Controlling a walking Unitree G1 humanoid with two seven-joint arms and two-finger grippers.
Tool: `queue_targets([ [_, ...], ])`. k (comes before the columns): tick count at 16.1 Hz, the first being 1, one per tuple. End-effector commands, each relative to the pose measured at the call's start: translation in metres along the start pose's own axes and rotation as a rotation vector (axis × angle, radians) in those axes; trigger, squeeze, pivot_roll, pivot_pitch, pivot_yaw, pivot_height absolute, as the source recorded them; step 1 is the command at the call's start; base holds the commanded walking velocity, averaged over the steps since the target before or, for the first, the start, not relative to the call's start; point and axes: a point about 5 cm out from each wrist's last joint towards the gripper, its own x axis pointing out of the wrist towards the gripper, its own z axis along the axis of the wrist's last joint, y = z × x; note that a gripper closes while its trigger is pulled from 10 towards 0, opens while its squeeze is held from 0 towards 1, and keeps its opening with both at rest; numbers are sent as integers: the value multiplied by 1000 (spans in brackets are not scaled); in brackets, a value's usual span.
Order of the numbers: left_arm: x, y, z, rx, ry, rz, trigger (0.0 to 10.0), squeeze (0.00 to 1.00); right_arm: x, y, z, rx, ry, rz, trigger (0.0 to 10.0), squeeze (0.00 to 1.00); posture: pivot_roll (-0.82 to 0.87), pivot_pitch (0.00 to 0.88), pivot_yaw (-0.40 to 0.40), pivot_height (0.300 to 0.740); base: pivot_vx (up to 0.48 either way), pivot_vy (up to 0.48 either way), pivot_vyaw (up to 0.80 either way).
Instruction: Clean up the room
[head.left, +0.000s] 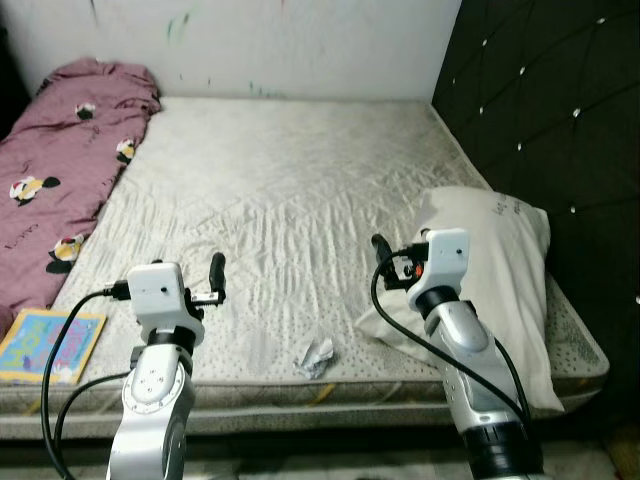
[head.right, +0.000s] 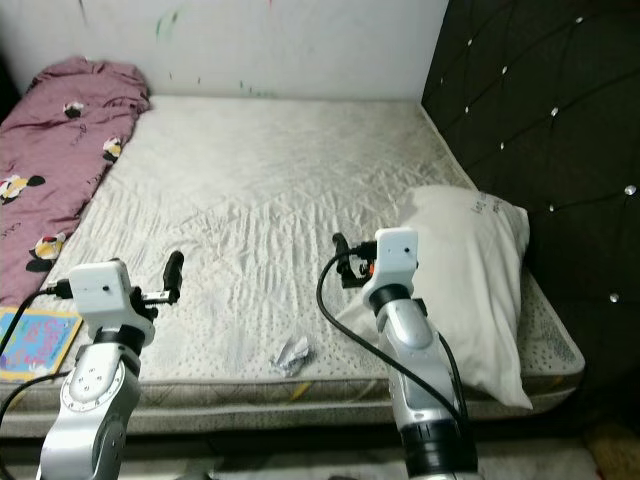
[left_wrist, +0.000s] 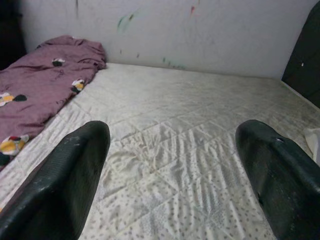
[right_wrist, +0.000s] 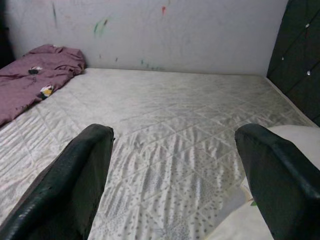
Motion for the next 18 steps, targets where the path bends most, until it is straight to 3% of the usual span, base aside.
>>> queue_targets([
  [1, 0, 0, -1, -4, 1, 6, 10000, 0, 1, 1, -1, -2, 2, 11, 10000, 0, -20, 0, -41, 651, 0, 0, 0],
  [4, 1, 2, 0, 13, -15, 17, 10000, 0, 1, 2, -1, -6, 0, 19, 10000, 0, -21, 0, -43, 623, 0, 0, 0],
  [11, 2, 3, 2, 7, -37, 26, 10000, 0, 3, 5, -5, 2, 23, 48, 10000, 0, -19, 0, -63, 623, 0, 0, 0],
  [13, 1, 5, 2, 5, -39, 35, 10000, 0, 4, 9, -3, -45, 9, 82, 10000, 0, -17, 0, -66, 623, 0, 0, 772],
  [18, 3, 8, 4, 5, -44, 33, 10000, 0, 9, 14, -1, -46, 2, 108, 10000, 0, -17, 0, -53, 623, 100, 0, 606],
])
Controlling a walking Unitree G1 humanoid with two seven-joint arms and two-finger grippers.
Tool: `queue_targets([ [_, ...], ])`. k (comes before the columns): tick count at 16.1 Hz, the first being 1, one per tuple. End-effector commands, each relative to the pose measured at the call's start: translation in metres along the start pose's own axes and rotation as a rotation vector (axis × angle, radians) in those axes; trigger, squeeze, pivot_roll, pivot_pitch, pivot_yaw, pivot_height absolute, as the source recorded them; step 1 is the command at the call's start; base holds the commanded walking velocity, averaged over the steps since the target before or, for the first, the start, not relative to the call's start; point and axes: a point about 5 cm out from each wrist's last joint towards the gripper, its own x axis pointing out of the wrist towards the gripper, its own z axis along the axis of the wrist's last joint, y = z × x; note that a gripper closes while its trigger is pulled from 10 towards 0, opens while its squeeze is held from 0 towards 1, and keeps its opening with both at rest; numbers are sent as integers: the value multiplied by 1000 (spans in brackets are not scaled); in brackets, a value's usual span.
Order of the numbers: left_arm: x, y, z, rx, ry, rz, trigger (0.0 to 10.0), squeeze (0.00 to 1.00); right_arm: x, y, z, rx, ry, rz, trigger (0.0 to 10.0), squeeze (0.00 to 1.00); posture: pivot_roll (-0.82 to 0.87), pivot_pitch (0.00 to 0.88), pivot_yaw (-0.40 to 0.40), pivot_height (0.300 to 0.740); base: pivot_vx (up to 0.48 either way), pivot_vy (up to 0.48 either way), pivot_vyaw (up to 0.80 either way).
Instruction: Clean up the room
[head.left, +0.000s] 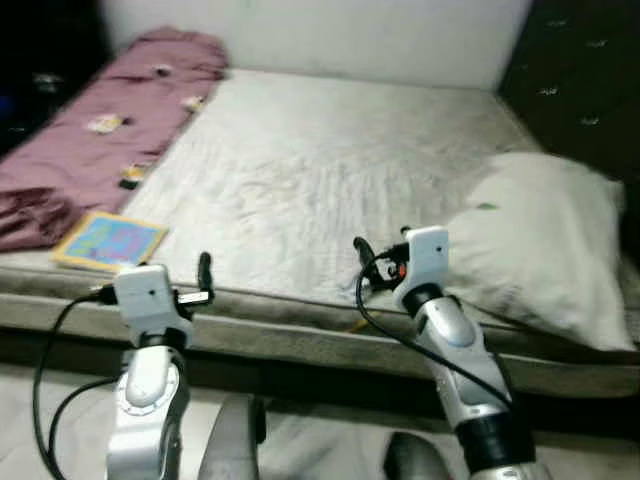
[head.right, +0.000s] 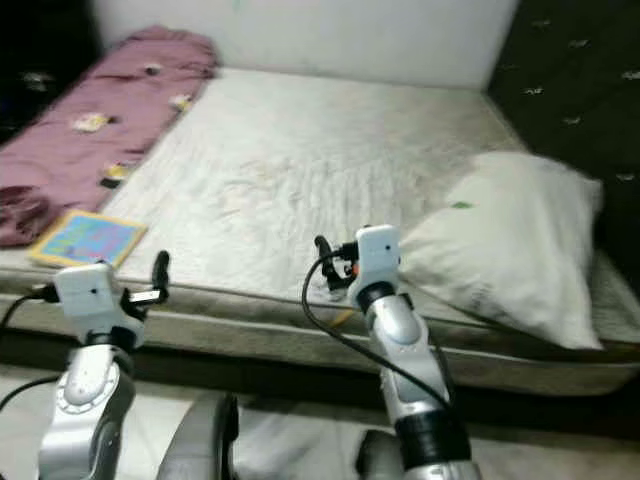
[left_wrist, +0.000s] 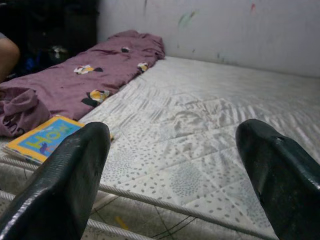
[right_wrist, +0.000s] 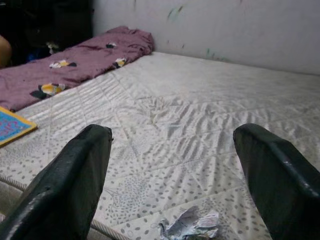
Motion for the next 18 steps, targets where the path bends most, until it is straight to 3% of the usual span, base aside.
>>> queue_targets([
  [1, 2, -1, 5, 3, -17, -14, 10000, 0, 3, 2, 2, -9, -7, 12, 10000, 0, -18, 0, -51, 623, 255, 0, 769],
  [14, 3, -5, 2, -16, -9, -33, 10000, 0, 5, -3, -2, 0, 3, -34, 10000, 0, -21, 0, -51, 623, 288, 0, 59],
  [18, 10, -5, 12, -10, -12, -64, 10000, 0, 8, -3, 12, 40, -52, -83, 10000, 0, 2, 0, -22, 623, 226, 0, 0],
])
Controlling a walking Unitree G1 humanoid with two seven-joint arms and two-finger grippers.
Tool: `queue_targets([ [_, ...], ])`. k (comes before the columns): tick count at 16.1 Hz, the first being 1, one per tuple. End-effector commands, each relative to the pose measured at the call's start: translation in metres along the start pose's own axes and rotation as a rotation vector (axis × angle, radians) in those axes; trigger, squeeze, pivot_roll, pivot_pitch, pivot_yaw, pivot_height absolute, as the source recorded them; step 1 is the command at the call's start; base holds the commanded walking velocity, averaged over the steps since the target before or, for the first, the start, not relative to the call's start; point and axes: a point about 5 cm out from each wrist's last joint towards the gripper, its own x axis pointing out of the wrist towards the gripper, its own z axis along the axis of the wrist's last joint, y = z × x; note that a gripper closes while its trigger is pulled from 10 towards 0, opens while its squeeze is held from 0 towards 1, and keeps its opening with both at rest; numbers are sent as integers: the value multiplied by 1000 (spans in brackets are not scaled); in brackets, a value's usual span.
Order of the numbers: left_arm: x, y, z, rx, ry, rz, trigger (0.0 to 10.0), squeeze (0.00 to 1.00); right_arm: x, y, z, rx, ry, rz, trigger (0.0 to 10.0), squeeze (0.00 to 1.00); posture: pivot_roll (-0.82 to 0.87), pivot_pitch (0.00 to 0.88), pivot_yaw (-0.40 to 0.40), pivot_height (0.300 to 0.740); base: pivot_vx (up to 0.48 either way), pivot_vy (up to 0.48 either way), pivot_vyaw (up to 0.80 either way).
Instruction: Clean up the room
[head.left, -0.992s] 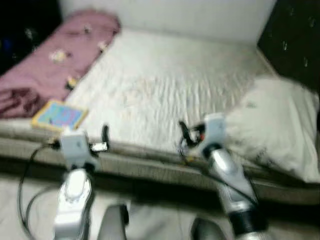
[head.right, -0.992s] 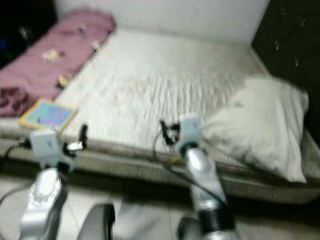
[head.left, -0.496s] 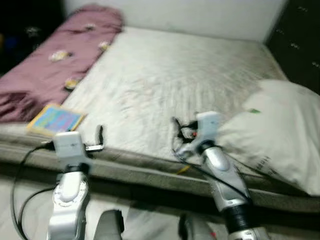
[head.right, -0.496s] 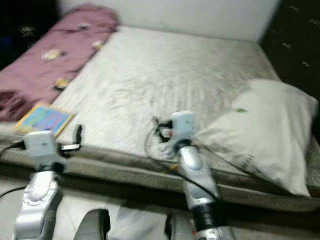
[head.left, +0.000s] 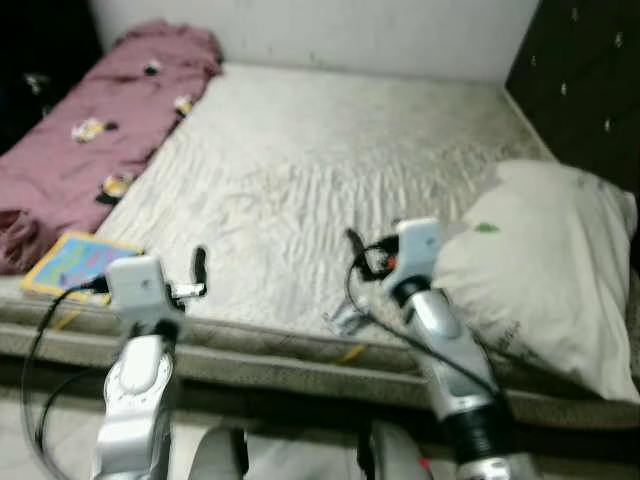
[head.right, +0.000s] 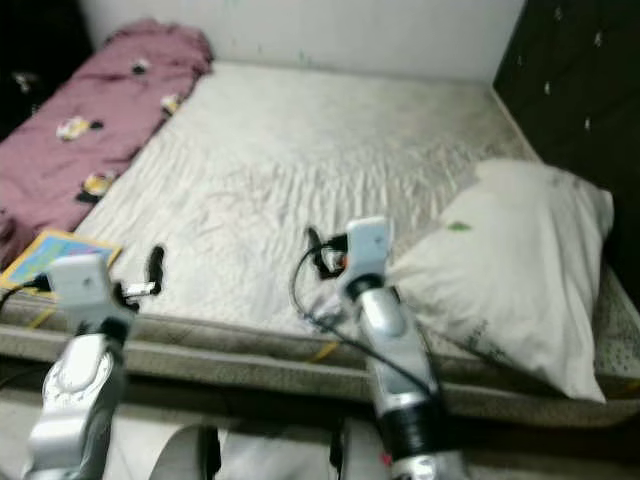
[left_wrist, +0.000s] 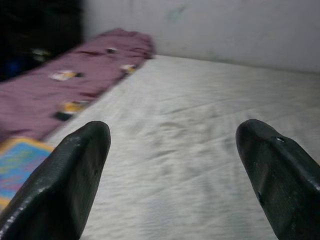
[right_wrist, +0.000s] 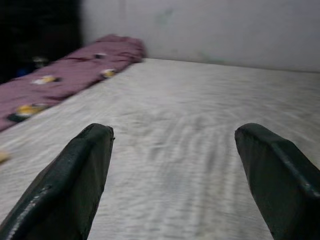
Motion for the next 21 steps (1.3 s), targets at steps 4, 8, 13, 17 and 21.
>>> queue_targets([
  [4, 3, 1, 15, 10, -36, -15, 10000, 0, 9, -14, 13, 87, -15, -101, 10000, 0, 20, 0, -21, 623, 0, 0, 0],
  [8, 10, -1, 15, 8, -32, -33, 10000, 0, 12, -21, 10, 81, -3, -141, 10000, 0, -12, 0, -26, 623, 0, 0, -513],
  [13, 15, -11, 12, 3, -16, -82, 10000, 0, 6, -25, 4, 83, 13, -161, 10000, 0, -19, 0, -13, 623, 0, 0, -108],
  [17, 8, -5, 6, 0, 3, -62, 10000, 0, 3, -23, -4, 111, 45, -189, 10000, 0, -6, 0, -21, 623, 0, 0, -800],
  [21, -7, -2, 0, 31, 35, -52, 10000, 0, -3, -15, -10, 106, 62, -152, 10000, 0, 17, 0, -28, 623, 0, 0, -200],
])
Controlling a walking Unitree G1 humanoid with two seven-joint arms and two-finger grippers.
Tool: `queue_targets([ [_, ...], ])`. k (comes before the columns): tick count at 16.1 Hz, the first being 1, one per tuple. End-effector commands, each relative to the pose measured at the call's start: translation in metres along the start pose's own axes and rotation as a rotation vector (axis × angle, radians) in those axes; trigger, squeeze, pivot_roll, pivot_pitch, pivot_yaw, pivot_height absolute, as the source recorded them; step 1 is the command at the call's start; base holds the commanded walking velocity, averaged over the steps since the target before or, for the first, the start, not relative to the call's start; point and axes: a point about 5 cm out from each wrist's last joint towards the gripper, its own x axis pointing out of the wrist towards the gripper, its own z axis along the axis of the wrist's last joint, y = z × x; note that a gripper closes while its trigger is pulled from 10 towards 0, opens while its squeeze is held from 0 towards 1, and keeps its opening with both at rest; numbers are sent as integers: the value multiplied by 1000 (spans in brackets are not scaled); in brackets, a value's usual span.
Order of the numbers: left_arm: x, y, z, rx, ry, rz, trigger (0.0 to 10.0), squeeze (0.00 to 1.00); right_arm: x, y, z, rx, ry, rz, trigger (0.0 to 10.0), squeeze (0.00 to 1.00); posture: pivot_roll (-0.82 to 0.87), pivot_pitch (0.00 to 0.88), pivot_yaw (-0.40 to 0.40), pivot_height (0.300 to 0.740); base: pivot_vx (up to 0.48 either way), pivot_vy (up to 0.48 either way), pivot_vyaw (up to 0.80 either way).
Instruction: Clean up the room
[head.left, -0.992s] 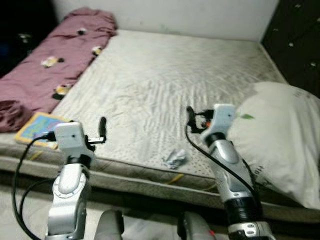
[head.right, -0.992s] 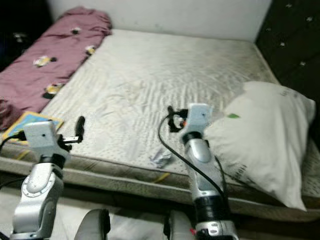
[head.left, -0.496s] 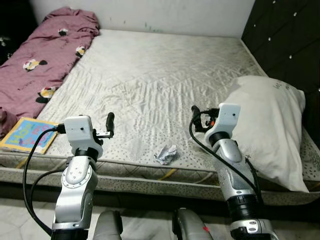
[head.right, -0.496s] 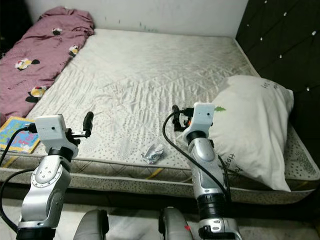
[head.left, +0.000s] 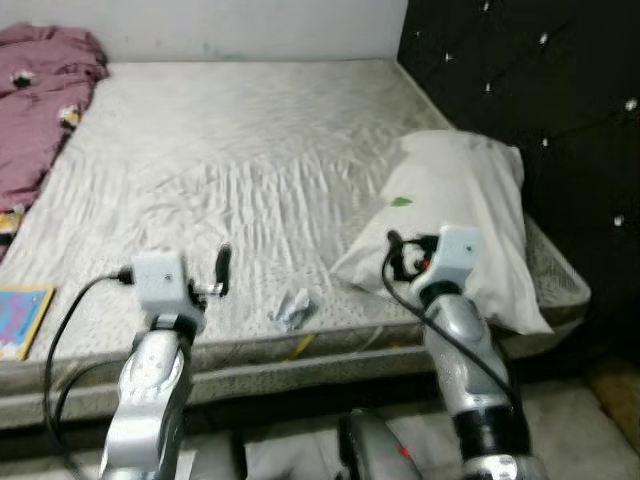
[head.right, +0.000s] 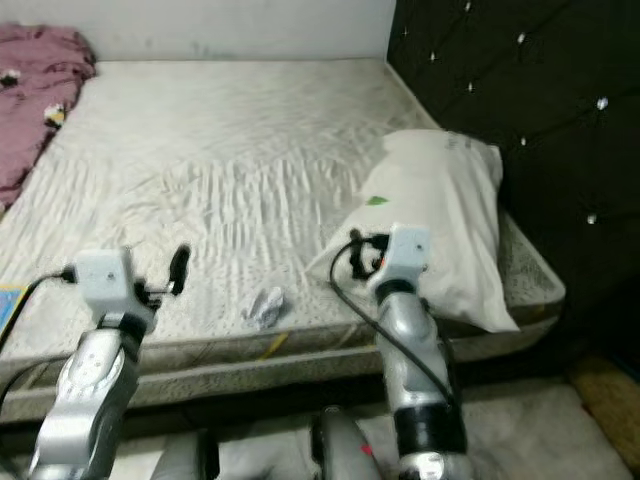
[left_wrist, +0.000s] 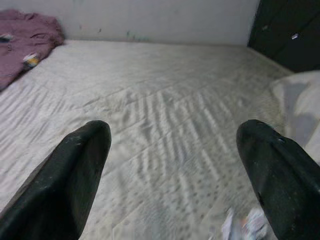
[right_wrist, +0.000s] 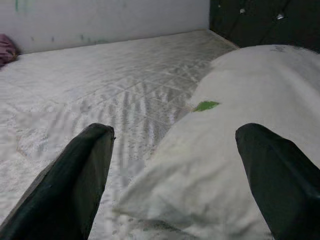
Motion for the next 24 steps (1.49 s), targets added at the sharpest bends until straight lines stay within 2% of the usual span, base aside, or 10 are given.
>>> queue_targets([
  [1, -3, 2, 6, 2, -11, 10, 10000, 0, -1, 7, 2, -12, -2, 37, 10000, 0, 17, 0, -27, 615, 0, 0, 0],
  [4, -10, 0, 1, 5, 12, 6, 10000, 0, -5, 11, 0, 7, 3, 45, 10000, 0, 31, 0, -30, 585, 0, 0, 0],
  [8, -9, 0, 4, 1, 8, 16, 10000, 0, -3, 11, -1, -2, 8, 56, 10000, 0, 25, 0, -28, 525, 0, 0, 0],
  [10, -7, -1, 4, 2, 9, 12, 10000, 0, -4, 10, -3, -9, 20, 66, 10000, 0, 16, 0, -23, 510, 0, 0, 0],
  [15, -2, -4, 7, 2, 1, 0, 10000, 0, -2, 11, -5, -32, 21, 89, 10000, 0, 12, 0, -24, 510, 0, 0, 0],
  [18, 1, -3, 11, 8, -13, 7, 10000, 0, -2, 23, -1, -80, -1, 188, 10000, 0, 10, 0, -33, 510, 0, 0, 712],
  [24, 0, 2, 11, 6, -15, 20, 10000, 0, 2, 32, -4, -103, 23, 281, 10000, 0, 8, 7, -35, 510, 171, 0, 0],
])
